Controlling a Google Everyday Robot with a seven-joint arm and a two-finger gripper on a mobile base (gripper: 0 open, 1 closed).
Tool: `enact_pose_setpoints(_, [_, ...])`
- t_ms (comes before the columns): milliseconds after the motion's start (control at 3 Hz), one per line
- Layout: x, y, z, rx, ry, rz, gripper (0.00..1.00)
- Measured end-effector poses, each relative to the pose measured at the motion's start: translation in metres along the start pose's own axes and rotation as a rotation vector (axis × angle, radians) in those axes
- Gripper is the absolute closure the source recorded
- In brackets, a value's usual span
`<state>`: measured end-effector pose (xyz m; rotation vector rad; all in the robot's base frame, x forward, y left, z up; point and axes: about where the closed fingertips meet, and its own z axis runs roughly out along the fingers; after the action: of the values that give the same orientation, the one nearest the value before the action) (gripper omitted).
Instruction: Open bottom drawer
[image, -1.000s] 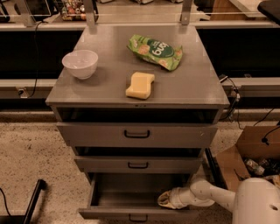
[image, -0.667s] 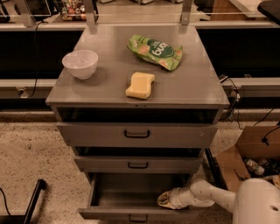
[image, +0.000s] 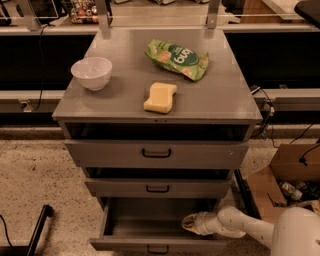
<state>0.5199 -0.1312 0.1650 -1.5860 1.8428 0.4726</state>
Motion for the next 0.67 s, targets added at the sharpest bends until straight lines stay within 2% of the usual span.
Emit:
enact_pose_setpoints(333, [-0.001, -0.007, 0.005, 0.006, 0.023, -0.005, 1.0])
enact_pose_setpoints(667, [0.0, 0.0, 0.021, -0.065, 0.054, -0.025, 1.0])
